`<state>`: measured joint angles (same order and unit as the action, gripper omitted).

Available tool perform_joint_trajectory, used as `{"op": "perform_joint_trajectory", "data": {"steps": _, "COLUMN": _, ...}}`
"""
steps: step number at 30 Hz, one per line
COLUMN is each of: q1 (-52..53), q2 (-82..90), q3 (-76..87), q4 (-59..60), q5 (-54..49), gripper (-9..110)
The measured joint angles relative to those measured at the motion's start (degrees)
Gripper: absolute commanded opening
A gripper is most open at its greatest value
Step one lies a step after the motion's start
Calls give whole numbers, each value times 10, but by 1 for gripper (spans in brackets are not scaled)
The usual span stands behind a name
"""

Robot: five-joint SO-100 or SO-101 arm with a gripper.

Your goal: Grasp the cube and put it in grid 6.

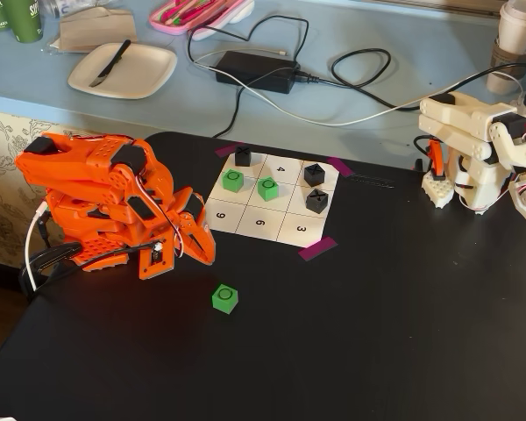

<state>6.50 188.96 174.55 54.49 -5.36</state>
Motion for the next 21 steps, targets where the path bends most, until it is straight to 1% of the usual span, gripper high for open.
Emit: {"op": "perform_joint_trajectory", "data": {"steps": 21, "q1": 0, "q2": 0, "q3": 0, "q4": 0, "q5": 10, "gripper": 0}}
